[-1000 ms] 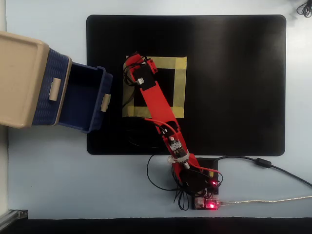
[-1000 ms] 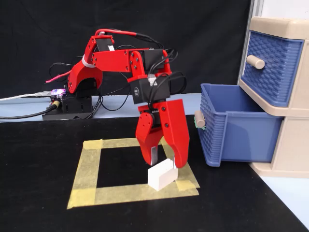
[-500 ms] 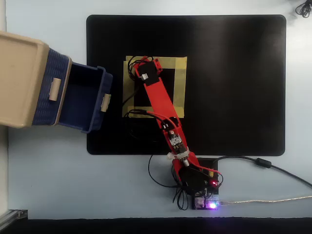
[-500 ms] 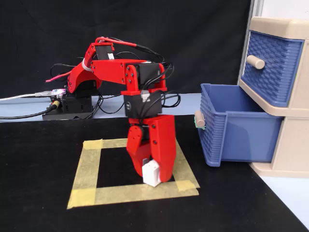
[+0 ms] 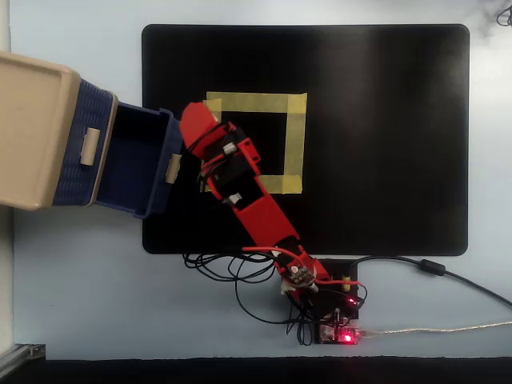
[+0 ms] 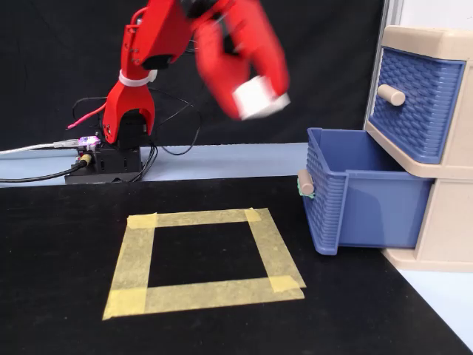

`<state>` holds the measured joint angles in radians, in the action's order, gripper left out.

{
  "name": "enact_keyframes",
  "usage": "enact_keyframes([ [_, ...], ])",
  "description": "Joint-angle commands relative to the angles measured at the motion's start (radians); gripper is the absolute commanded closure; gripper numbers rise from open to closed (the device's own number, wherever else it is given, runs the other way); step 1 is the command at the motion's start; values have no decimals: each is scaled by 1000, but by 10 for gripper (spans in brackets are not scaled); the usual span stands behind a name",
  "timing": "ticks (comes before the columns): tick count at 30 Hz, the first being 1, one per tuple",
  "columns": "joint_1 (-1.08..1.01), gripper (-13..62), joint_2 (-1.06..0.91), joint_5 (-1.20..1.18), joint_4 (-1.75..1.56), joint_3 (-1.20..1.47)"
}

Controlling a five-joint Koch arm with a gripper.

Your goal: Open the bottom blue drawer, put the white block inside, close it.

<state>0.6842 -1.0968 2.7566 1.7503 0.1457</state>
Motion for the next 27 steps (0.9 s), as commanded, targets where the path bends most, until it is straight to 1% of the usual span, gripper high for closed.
enact_keyframes([
  [1,120,573,-6,40,-112,-41],
  [5,221,572,41,51,-310,-35],
  [11,265,567,172,48,-403,-38],
  [12,265,543,192,46,-403,-40],
  [13,265,479,202,48,-405,-40],
  [15,267,275,219,49,-408,-41],
  [16,265,211,227,51,-407,-41],
  [17,267,181,232,51,-407,-41],
  [19,267,165,230,54,-397,-41],
  [23,270,160,186,52,-357,-49],
  [25,262,160,100,51,-279,-40],
  [27,256,160,8,46,-126,-37],
])
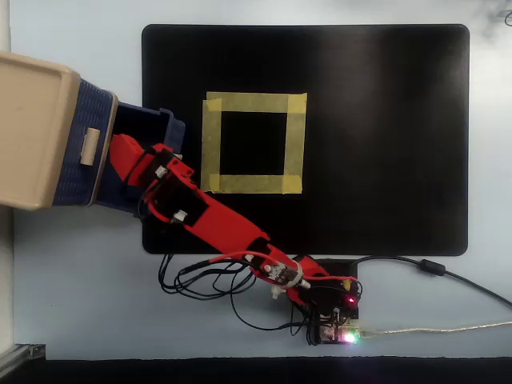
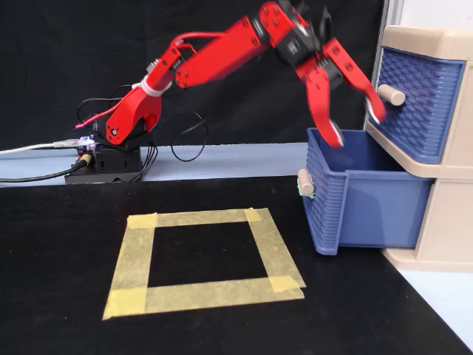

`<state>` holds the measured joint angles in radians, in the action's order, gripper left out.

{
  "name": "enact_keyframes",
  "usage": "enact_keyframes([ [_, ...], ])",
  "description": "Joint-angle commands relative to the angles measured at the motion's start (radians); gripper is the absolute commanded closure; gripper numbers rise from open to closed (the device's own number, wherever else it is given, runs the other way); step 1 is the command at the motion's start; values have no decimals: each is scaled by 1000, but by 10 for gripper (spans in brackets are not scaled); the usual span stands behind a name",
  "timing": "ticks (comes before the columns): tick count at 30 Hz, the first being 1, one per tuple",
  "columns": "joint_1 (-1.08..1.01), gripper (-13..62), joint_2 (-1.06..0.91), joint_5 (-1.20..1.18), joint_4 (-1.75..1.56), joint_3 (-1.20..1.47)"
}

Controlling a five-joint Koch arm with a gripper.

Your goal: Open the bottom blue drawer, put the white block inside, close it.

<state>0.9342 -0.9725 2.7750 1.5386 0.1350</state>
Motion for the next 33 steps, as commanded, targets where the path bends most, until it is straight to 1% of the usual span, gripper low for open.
enact_keyframes([
  [1,5,160,-161,23,190,-25],
  [2,5,160,-212,5,342,-20],
  [4,-6,160,-244,-67,505,9],
  [10,-28,159,-238,-270,449,311],
  [12,-28,159,-186,-305,393,356],
  [16,-18,158,-55,-310,273,336],
  [20,2,158,21,-298,94,261],
  [26,35,154,114,-166,-170,101],
  [33,81,154,178,-69,-230,63],
])
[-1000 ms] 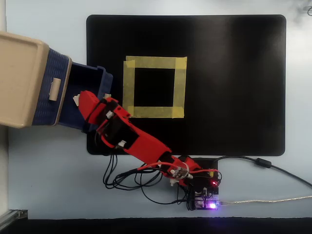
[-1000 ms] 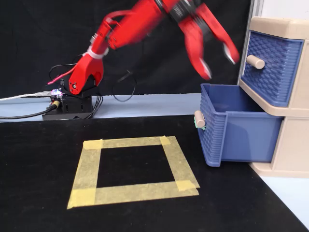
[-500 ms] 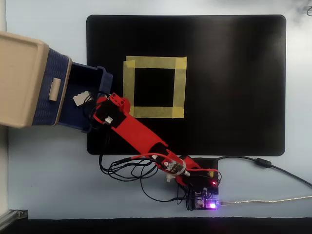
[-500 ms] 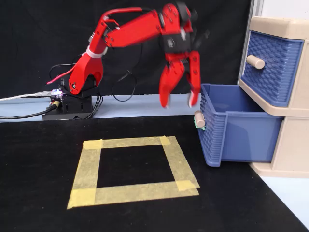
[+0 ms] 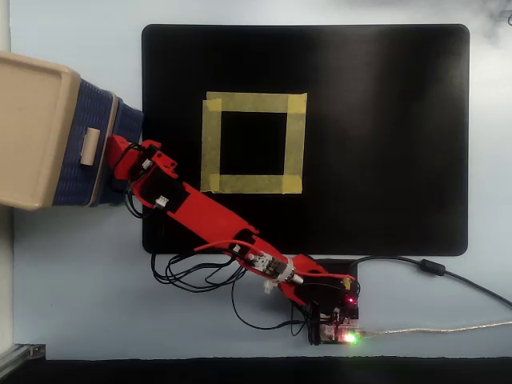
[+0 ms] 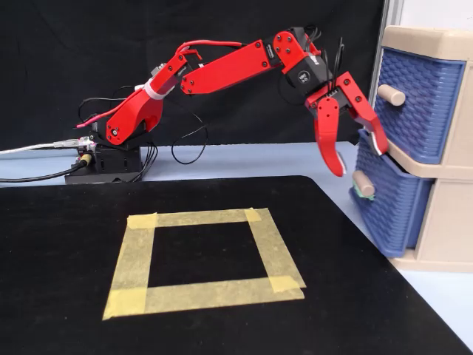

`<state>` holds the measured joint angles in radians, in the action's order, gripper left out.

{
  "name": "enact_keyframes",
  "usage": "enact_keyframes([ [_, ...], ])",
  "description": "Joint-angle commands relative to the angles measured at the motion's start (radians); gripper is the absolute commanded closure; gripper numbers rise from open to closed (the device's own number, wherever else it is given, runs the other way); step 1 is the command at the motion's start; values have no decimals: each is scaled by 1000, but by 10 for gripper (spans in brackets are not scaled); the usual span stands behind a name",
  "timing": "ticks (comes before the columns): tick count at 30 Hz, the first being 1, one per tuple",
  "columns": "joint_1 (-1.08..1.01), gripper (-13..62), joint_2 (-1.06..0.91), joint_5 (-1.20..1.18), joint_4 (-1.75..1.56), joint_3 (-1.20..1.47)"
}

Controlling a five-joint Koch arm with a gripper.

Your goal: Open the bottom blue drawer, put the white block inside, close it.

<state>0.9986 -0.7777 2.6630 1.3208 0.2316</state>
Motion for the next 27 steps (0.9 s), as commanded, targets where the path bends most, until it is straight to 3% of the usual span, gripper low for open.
enact_keyframes([
  [1,17,154,-15,46,-11,-32],
  [11,11,154,14,60,54,-28],
  [18,-189,155,-459,29,701,-18],
  [22,-411,155,-687,-215,726,282],
  [27,-646,155,-979,-811,686,939],
])
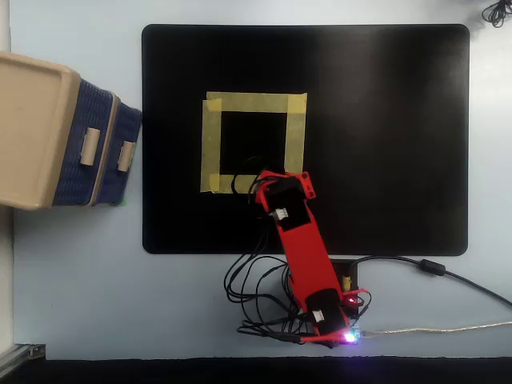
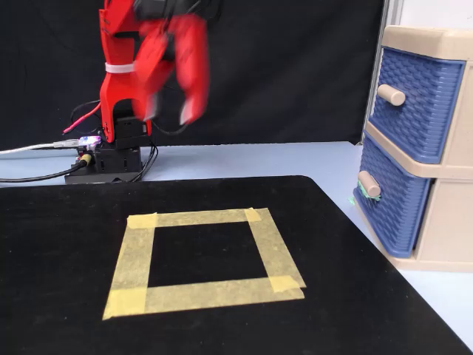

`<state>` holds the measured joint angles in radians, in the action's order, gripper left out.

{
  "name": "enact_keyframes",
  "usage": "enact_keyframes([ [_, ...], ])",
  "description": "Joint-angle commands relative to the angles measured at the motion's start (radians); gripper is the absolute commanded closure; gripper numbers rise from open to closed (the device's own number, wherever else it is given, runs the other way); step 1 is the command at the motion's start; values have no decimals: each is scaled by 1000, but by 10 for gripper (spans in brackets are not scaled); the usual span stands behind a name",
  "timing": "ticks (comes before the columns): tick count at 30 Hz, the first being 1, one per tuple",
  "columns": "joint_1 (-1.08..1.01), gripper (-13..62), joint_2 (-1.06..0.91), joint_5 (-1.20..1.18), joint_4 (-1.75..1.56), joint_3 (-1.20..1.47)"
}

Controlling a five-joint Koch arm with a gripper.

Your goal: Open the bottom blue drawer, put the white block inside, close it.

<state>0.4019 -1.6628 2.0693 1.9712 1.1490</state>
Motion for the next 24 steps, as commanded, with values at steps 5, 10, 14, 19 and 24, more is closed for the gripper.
enact_keyframes([
  [5,-350,156,-345,-669,-204,609],
  [10,-428,153,-589,-822,-472,1127],
  [14,-431,154,-687,-818,-482,1324],
  [19,-433,146,-687,-815,-347,1331],
  [24,-431,149,-687,-819,-351,1328],
])
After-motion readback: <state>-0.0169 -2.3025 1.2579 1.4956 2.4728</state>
